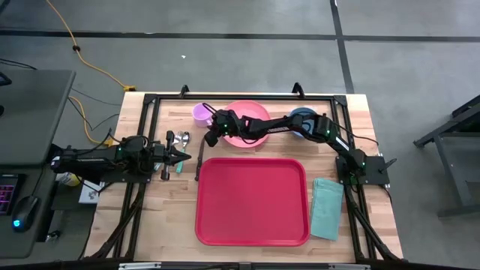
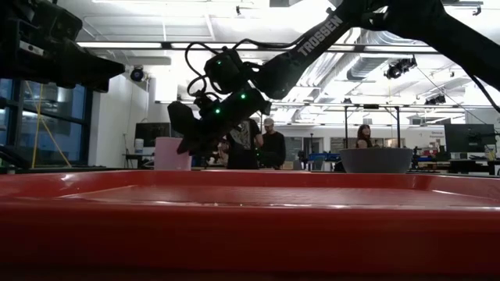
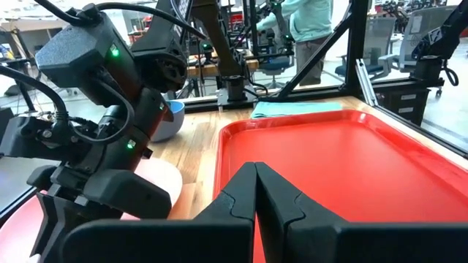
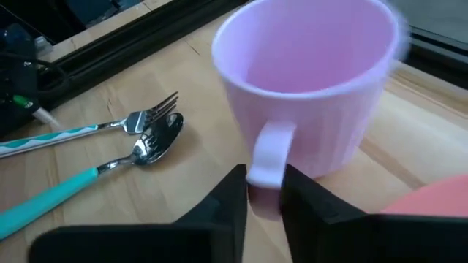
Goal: Set up tray
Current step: Put the purple mug into the pink serving tray
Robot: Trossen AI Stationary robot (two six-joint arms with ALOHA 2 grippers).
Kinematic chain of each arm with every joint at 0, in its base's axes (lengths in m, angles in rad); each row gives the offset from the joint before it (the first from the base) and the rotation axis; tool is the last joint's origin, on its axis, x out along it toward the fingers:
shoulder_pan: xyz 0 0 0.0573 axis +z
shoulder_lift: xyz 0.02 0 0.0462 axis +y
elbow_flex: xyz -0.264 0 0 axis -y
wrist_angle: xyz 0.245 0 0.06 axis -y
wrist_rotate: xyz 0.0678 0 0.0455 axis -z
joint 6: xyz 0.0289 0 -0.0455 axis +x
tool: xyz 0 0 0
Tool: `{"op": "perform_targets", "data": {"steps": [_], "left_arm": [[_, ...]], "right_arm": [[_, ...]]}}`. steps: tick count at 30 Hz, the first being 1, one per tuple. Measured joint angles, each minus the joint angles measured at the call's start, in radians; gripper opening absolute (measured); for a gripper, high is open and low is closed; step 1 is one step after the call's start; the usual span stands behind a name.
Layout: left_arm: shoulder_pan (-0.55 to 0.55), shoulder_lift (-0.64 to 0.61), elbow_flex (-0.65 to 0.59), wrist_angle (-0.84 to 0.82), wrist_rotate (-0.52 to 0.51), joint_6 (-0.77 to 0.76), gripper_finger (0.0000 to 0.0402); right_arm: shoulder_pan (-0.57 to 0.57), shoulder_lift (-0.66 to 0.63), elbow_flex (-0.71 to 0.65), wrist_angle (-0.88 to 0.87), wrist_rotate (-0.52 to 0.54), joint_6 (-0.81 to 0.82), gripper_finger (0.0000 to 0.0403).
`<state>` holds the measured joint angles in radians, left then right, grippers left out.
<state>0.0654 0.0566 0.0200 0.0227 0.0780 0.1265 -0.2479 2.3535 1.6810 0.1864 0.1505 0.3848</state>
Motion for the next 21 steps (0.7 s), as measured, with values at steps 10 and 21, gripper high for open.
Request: {"op": "perform_targets", "data": {"steps": [10, 21], "left_arm": [[0.0, 0.0, 0.0, 0.0, 0.0, 0.0, 0.0037], [0.0, 0.0, 0.0, 0.0, 0.0, 0.0, 0.0037]], "right_arm": [[0.0, -0.001, 0.001, -0.006, 0.001, 0.007, 0.0013], [0.0, -0.002, 0.001, 0.033, -0.005, 0.012, 0.0002]]}}
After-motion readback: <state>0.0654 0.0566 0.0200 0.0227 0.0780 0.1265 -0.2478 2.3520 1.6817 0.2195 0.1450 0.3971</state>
